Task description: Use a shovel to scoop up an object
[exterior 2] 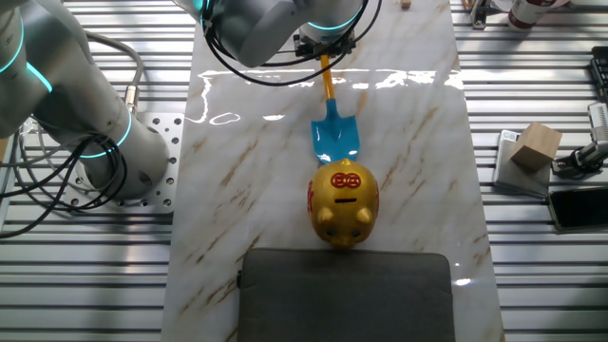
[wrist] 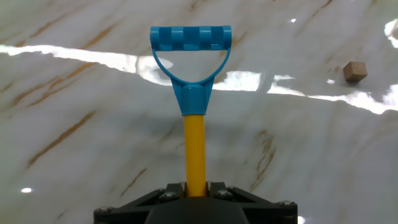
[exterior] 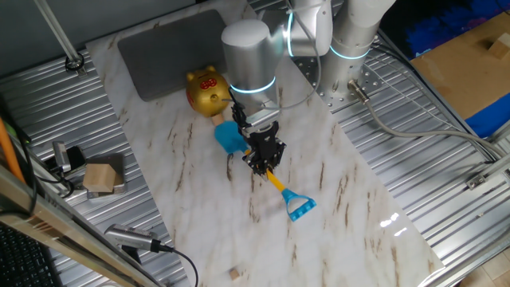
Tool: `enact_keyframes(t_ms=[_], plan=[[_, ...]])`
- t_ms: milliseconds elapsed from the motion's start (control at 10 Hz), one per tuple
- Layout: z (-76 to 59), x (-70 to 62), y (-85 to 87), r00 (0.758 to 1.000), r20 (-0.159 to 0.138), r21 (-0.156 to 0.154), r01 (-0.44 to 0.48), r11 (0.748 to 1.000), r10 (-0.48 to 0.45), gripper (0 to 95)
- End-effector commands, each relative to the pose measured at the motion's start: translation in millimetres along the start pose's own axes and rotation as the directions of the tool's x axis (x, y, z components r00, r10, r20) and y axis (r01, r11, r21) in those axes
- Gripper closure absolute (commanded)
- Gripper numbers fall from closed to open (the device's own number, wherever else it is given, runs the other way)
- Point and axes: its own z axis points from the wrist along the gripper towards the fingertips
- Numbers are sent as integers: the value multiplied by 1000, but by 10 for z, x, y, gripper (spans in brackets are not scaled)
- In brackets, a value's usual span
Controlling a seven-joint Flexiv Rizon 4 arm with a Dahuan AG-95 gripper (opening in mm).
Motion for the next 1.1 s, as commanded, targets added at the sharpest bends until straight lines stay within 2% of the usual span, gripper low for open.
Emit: enact_keyframes(t_ms=[100,800,1100], plan=[[-4,24,4,1000,-2,5,0,1000,0,950],[-24,44,-43,1000,3,5,-5,1000,5,950],[6,21,-78,1000,10,8,-11,1000,11,950]])
